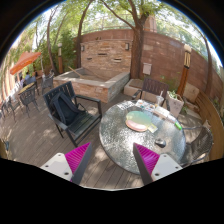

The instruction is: Arrange mouse

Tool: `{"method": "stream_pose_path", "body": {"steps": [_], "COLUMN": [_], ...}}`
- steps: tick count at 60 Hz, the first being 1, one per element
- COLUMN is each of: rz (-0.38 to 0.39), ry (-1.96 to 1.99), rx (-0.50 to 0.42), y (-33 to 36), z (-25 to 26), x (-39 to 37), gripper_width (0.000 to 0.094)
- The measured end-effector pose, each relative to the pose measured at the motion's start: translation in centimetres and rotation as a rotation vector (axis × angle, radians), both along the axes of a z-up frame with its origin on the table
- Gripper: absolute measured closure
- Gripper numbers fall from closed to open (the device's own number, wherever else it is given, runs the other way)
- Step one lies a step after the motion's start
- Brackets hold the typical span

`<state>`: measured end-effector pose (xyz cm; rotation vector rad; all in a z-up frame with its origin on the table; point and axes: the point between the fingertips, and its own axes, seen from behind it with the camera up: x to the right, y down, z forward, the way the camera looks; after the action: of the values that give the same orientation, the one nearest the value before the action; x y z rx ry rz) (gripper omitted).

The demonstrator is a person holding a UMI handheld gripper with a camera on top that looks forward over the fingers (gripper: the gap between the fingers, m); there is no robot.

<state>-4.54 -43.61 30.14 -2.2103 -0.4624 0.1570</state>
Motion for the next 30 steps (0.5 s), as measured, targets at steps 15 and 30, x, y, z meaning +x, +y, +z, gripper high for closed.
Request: {"method": "stream_pose_path", "body": {"steps": [15,30], "rz": [-0.091,-0.235], "ry": [-0.023,-0.081], "rx": [-0.095,-0.095], "y": [1.7,9.9], "z": [-8.3,-20.8], "x": [8.0,21.9], "gripper_width": [0.0084,0.0082]}}
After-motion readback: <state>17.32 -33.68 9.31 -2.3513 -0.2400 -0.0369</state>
